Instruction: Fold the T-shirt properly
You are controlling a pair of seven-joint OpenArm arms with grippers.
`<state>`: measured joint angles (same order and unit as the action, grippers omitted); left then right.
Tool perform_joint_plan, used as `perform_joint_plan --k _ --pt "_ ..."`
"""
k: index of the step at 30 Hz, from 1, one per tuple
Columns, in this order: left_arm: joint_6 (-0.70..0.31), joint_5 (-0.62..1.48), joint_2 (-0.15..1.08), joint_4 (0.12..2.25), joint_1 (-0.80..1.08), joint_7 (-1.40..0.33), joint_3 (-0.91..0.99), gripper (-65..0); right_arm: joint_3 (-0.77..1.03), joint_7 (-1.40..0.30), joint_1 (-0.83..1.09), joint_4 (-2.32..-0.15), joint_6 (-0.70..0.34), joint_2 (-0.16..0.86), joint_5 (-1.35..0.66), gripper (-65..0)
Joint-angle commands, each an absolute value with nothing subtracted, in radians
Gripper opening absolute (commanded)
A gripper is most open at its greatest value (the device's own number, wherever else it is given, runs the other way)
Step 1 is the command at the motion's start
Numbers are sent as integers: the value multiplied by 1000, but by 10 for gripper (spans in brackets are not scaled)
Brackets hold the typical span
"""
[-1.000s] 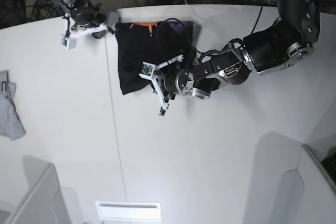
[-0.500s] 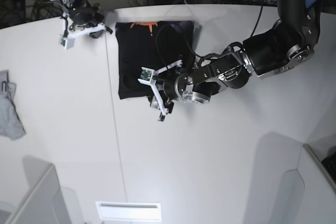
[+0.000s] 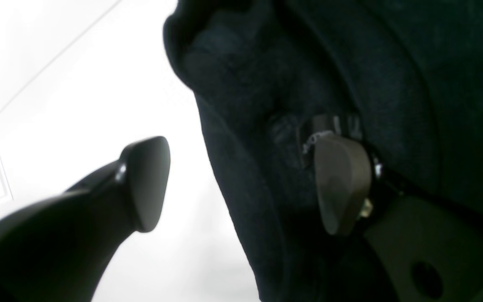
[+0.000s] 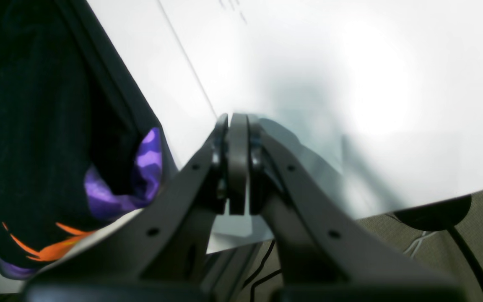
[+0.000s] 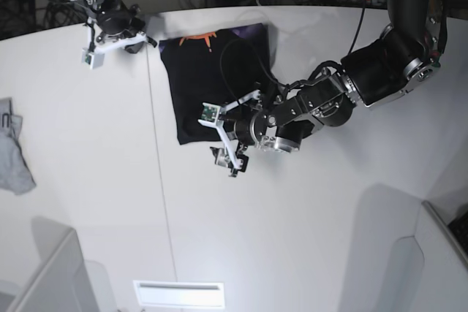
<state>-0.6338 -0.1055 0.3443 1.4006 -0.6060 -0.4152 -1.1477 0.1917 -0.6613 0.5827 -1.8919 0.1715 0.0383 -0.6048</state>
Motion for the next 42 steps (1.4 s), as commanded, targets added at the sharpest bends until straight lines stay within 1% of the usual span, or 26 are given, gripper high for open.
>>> perform_joint_plan --k 1,5,9,12,16,19,21,22,23,24,25,27,28,32,35,37,39,42 --pt "-633 -110 346 1417 -630 -415 -1130 -130 191 -650 588 -1914 165 44 -613 -650" --pt "-634 -111 343 1415 -622 -415 -1046 -130 191 -650 590 -1914 163 42 -613 -650" --pt "-636 -111 340 1423 -630 -415 -1023 -130 151 -650 590 -1916 163 45 -613 -650" --pt "-631 -110 340 1468 -628 -415 -993 -128 131 -645 590 -1916 163 45 -613 -650" --pt "-631 -108 326 1541 -601 -415 -846 -128 130 -644 590 -1919 163 45 -613 -650" --pt "-631 -105 314 1623 -545 -415 -670 -140 131 -642 599 -1957 163 48 -610 -650" --pt "-633 -102 317 1689 -493 -415 -555 -148 133 -631 610 -1997 165 70 -601 -650" --pt "-633 -102 318 1722 -458 -415 -506 -173 133 -615 621 -2009 165 74 -584 -650" --pt "-634 -102 320 1753 -421 -415 -458 -217 133 -591 630 -2012 165 76 -562 -650" --pt "-634 -102 323 1788 -375 -415 -412 -286 133 -564 638 -2012 165 76 -533 -650" --pt "-633 -101 338 1825 -326 -415 -360 -377 133 -538 648 -2012 165 76 -499 -650" --pt "-633 -99 363 1886 -211 -415 -260 -584 127 -484 671 -2014 163 76 -424 -650" --pt "-636 -99 367 1911 -166 -415 -222 -650 125 -460 682 -2014 163 74 -390 -650" --pt "-636 -97 392 1977 27 -410 -84 -650 124 -361 742 -2022 160 76 -306 -650" --pt "-644 -74 443 1988 180 -407 -19 -650 128 -344 802 -2032 160 76 -245 -650" --pt "-674 -21 473 1995 286 -407 21 -650 130 -346 849 -2032 160 76 -231 -650" --pt "-694 27 489 2002 409 -407 81 -650 128 -346 906 -2032 160 107 -231 -650" --pt "-698 74 486 2000 619 -407 185 -650 124 -346 998 -2028 160 160 -234 -650"
